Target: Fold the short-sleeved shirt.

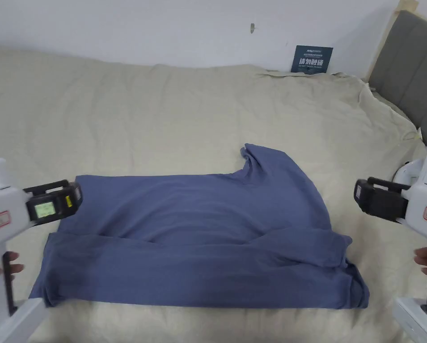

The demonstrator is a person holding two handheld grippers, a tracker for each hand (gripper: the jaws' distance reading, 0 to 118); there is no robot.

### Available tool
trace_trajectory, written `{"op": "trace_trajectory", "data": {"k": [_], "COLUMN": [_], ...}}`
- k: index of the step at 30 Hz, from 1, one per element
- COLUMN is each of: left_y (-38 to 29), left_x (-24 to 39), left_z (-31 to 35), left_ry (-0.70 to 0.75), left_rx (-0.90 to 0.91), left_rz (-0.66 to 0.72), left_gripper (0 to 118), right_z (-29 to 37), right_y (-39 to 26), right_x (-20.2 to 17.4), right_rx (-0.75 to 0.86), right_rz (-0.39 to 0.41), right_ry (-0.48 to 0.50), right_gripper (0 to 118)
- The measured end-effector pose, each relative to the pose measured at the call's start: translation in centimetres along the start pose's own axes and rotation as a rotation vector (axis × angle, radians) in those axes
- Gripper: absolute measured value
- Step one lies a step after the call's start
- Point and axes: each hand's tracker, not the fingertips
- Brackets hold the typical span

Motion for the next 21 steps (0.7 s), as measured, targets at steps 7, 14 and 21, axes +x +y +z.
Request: {"op": "trace_trajectory", "data": {"k": [7, 14, 21], "left_y": [-2.6, -5.4, -5.7], "left_x": [7.1, 9.5, 8.9], "left_z": [-0.3, 0.3, 0.1], "left_ry": [0.08, 0.063, 0.056], "left_rx": [0.213, 0.24, 0.247], "left_rz": [-0.156, -0.261, -0.223], "left_gripper": [108, 81, 11], "right_z": [1.3, 0.7, 1.6], "right_y": [-1.8, -4.2, -5.1], "right_x": [-3.8, -5.1, -6.4], "right_rx": [0.199, 0.222, 0.26], "right_rz": [0.077, 0.067, 0.077], "right_ry": [0.046, 0.054, 0.094], "right_gripper": [90, 89, 54]}}
